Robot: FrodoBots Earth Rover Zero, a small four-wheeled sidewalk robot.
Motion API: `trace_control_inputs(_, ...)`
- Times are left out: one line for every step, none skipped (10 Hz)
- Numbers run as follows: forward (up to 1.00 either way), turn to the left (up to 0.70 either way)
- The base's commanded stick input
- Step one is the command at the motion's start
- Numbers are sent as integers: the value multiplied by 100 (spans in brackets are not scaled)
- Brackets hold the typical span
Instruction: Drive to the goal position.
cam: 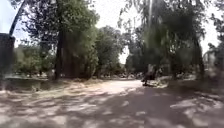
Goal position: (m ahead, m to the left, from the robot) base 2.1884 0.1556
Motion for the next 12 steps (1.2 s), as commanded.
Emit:
trace_control_inputs(70,0)
trace_control_inputs(70,0)
trace_control_inputs(70,0)
trace_control_inputs(70,0)
trace_control_inputs(70,0)
trace_control_inputs(70,0)
trace_control_inputs(70,0)
trace_control_inputs(70,0)
trace_control_inputs(70,0)
trace_control_inputs(70,0)
trace_control_inputs(70,0)
trace_control_inputs(70,0)
